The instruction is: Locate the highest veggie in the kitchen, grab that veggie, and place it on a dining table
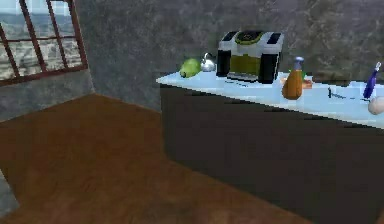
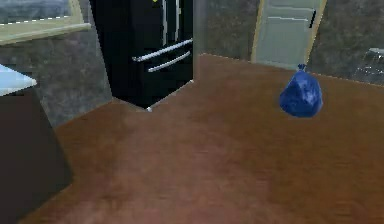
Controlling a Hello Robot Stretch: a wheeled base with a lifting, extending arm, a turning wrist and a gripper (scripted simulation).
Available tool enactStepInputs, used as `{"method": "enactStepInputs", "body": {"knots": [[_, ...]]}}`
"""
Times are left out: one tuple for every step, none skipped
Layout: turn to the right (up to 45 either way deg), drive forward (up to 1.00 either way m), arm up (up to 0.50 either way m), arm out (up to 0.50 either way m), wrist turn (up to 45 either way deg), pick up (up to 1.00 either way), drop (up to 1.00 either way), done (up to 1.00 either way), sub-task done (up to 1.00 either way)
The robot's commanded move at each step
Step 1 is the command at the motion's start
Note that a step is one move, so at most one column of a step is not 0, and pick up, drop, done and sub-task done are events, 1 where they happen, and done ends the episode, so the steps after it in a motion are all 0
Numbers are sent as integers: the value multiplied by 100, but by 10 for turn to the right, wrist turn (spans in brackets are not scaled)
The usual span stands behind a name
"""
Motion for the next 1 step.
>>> {"method": "enactStepInputs", "body": {"knots": [[0, 100, 0, 0, 0, 0, 0, 0, 0]]}}
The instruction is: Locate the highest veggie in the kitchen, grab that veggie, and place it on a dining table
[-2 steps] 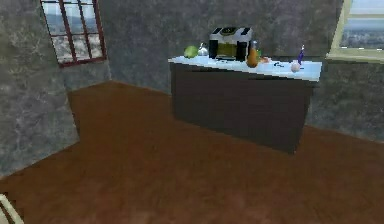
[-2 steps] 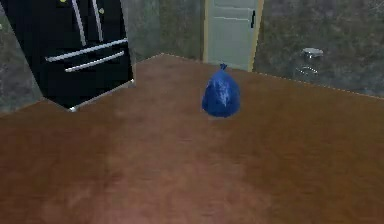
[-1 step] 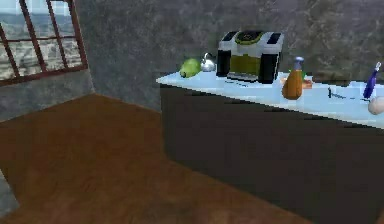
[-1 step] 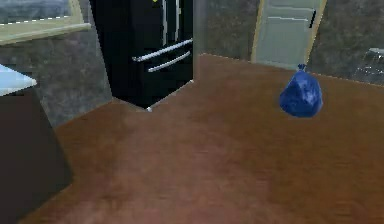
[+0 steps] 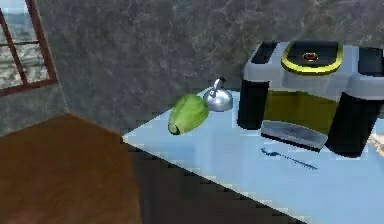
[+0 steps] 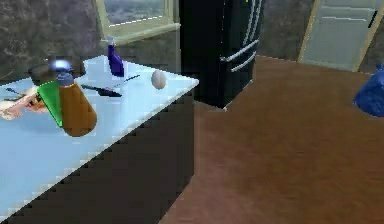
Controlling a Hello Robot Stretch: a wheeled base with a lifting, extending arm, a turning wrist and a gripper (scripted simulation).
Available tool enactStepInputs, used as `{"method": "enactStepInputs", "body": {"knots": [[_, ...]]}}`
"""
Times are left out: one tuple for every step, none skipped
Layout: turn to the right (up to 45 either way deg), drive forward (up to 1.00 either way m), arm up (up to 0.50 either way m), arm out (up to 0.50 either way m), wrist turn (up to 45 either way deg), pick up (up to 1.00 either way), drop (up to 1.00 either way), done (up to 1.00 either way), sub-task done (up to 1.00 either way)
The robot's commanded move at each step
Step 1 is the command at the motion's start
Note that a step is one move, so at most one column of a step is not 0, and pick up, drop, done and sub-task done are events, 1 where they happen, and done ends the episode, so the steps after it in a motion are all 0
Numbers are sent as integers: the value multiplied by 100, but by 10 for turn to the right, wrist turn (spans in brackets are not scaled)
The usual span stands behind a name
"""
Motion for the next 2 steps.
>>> {"method": "enactStepInputs", "body": {"knots": [[-450, 0, 0, 0, 0, 0, 0, 0, 0], [-420, 0, 0, 0, 0, 0, 0, 0, 0]]}}
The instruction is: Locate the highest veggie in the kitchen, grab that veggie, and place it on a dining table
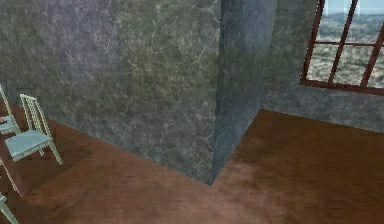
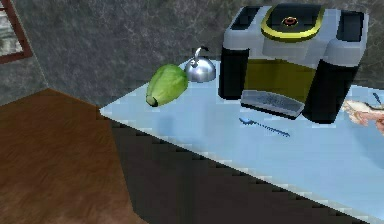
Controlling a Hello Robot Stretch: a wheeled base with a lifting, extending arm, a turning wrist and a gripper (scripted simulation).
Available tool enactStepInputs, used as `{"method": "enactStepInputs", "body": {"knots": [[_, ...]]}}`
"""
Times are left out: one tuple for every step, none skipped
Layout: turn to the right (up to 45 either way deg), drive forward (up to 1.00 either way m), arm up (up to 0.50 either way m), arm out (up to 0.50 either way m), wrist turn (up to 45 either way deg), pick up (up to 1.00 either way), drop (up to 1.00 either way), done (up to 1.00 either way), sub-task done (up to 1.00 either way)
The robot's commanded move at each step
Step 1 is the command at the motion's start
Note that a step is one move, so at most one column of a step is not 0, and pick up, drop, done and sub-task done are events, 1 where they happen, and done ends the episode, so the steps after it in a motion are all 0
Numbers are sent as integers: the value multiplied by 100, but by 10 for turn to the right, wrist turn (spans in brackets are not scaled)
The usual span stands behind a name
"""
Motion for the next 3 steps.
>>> {"method": "enactStepInputs", "body": {"knots": [[0, 0, 50, 0, 0, 0, 0, 0, 0], [0, 0, 38, 0, 0, 0, 0, 0, 0], [0, 0, 0, 50, 0, 0, 0, 0, 0]]}}
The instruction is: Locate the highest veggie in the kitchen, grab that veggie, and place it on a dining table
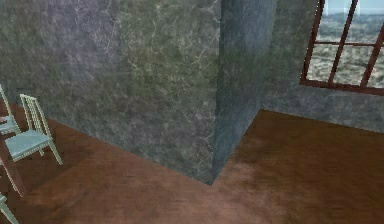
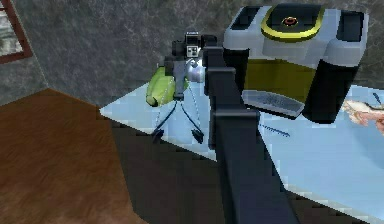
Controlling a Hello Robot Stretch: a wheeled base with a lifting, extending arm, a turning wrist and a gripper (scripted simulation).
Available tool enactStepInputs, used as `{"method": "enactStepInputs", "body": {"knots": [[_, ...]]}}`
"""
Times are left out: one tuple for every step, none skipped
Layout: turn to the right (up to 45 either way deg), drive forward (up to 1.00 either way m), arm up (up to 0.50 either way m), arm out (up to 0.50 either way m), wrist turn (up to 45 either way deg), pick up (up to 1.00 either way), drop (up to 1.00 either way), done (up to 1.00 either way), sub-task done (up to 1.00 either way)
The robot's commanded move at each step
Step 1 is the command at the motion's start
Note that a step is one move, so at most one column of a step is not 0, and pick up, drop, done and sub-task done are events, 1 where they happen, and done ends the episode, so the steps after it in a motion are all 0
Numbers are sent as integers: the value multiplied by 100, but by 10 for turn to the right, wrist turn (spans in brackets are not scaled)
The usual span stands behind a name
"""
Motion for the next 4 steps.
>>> {"method": "enactStepInputs", "body": {"knots": [[0, 0, 0, 0, 450, 0, 0, 0, 0], [0, 0, 0, 0, 450, 0, 0, 0, 0], [0, 0, 0, 0, 450, 0, 0, 0, 0], [0, 0, 0, 0, 60, 0, 0, 0, 0]]}}
